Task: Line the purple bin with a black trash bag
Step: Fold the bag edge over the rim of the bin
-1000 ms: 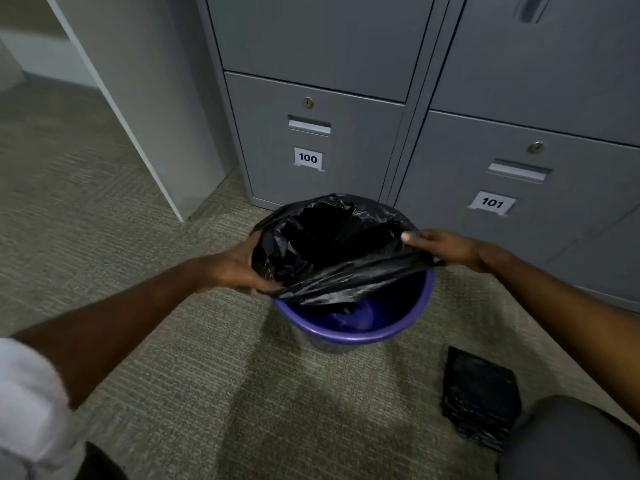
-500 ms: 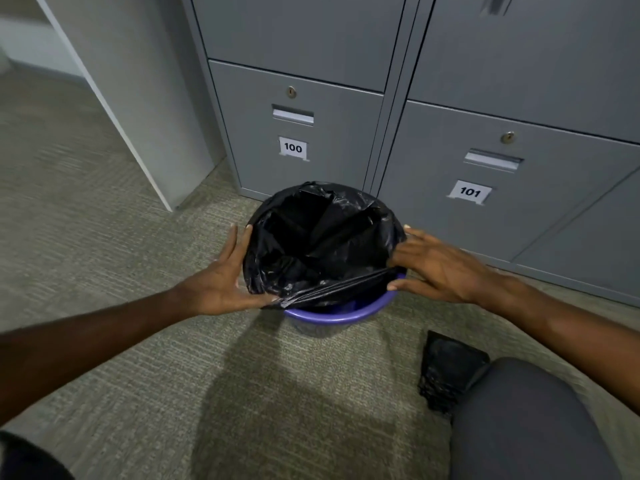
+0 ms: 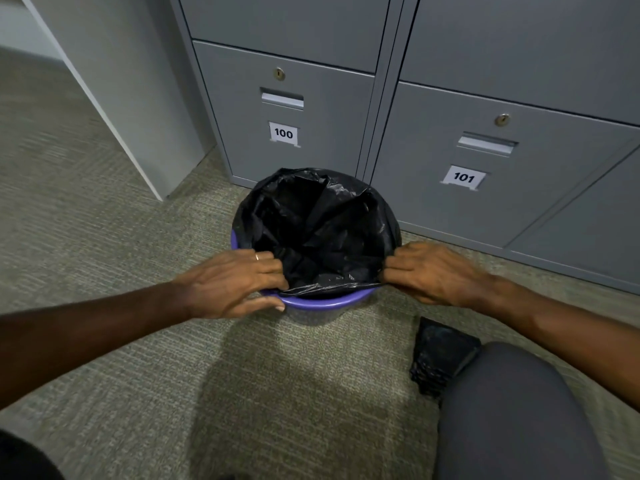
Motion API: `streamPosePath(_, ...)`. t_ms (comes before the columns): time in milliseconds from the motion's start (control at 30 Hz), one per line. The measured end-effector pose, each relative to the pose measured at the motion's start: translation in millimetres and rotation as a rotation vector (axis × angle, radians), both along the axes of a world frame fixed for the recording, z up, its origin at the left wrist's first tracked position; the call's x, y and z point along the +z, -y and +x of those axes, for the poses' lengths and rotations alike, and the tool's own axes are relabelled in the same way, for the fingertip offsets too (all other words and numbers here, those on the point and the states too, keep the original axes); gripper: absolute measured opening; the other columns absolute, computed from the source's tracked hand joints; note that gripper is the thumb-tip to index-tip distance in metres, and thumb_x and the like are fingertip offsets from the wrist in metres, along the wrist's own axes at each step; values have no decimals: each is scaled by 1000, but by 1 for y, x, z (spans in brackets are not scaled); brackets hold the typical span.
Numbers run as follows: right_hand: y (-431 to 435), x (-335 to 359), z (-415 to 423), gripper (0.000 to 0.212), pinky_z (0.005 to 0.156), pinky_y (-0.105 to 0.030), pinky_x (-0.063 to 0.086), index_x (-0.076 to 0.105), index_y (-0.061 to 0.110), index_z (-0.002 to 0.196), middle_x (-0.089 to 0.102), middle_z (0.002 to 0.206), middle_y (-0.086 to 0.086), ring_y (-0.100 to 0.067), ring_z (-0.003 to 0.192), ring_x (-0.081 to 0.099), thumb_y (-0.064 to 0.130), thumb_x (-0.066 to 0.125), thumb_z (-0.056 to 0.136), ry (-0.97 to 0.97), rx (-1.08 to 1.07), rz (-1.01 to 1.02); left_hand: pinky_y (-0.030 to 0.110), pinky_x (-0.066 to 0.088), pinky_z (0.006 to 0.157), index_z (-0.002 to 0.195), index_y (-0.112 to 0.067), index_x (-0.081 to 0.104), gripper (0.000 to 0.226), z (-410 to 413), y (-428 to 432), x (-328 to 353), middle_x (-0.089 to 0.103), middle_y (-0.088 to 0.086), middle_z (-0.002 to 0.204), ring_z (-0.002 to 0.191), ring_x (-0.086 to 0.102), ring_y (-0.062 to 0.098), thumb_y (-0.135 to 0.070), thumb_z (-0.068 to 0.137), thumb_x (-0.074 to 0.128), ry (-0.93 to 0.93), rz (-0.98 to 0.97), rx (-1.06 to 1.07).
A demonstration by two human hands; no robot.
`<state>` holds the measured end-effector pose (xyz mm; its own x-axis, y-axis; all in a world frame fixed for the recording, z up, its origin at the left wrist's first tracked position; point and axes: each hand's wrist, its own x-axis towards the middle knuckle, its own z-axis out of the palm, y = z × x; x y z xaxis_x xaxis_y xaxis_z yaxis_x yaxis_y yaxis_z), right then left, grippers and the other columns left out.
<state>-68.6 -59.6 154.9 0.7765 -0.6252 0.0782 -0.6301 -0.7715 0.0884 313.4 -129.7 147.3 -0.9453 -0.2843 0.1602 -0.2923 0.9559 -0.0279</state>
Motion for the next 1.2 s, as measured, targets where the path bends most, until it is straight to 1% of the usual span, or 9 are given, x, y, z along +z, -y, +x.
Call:
streamPosePath(133, -7, -5, 1, 29, 74, -28, 57, 69, 20, 108, 74, 103, 1, -17, 83, 70, 5, 75, 83, -39, 58, -52, 21, 47, 73, 107, -29, 66, 25, -3, -5, 2, 62, -11, 95, 84, 60, 6, -45, 105, 47, 37, -80, -85)
streamPosePath(333, -8, -10, 3, 30, 61, -31, 61, 70, 15, 112, 74, 106, -3, -18, 82, 71, 1, 62, 86, 7, 125, -99, 24, 55, 59, 105, -24, 70, 22, 4, -2, 9, 68, -6, 88, 75, 68, 11, -44, 99, 63, 77, -120, -69)
streamPosePath(433, -12, -12, 6, 41, 61, -31, 61, 68, 14, 114, 74, 108, -3, -17, 80, 71, -5, 72, 78, 16, 148, -101, 26, 55, 56, 114, -23, 64, 24, 12, -1, 3, 68, -3, 91, 76, 68, 13, -25, 91, 69, 86, -208, -150)
streamPosePath(533, -15, -14, 6, 48, 62, -31, 62, 67, 12, 116, 74, 108, -5, -19, 82, 72, -6, 78, 73, 20, 173, -89, 29, 59, 67, 127, -24, 58, 47, 23, 3, -2, 69, -2, 100, 86, 70, 15, -13, 83, 71, 103, -245, -219)
streamPosePath(700, -20, -9, 7, 54, 75, -31, 62, 75, 11, 115, 76, 117, -6, -21, 97, 76, -2, 88, 64, -5, 177, -64, 38, 58, 97, 143, -23, 53, 51, 62, 10, -8, 70, 4, 127, 115, 70, 22, -20, 92, 55, 185, -262, -188)
streamPosePath(833, -21, -1, 10, 28, 64, -30, 63, 78, 13, 110, 77, 109, -6, -22, 87, 77, 13, 76, 82, 31, 76, -102, 46, 46, 116, 143, -22, 58, 47, 82, 11, -9, 66, 8, 140, 130, 64, 24, -31, 100, 43, 266, -199, -44)
streamPosePath(967, 3, 16, 31, 26, 51, -35, 57, 71, 17, 111, 70, 108, -3, -21, 85, 70, 18, 52, 94, 267, -209, -95, 47, 53, 106, 128, -20, 68, 43, 86, 15, 0, 69, 6, 134, 119, 70, 24, -31, 98, 39, 108, 20, 314)
streamPosePath(1067, 46, 14, 57, 25, 77, -40, 58, 67, 22, 118, 65, 119, 2, -19, 104, 64, 22, 49, 99, 338, -355, -10, 38, 59, 75, 129, -29, 60, 39, 67, 27, 12, 76, 4, 110, 86, 74, 24, -37, 99, 37, -185, 368, 651)
streamPosePath(1200, 108, -5, 81, 31, 104, -42, 47, 70, 22, 124, 59, 135, -2, -25, 124, 56, 19, 52, 99, 214, -455, 64, 38, 56, 83, 130, -21, 60, 36, 28, 57, 15, 75, 7, 116, 97, 72, 25, -40, 102, 49, -329, 594, 919)
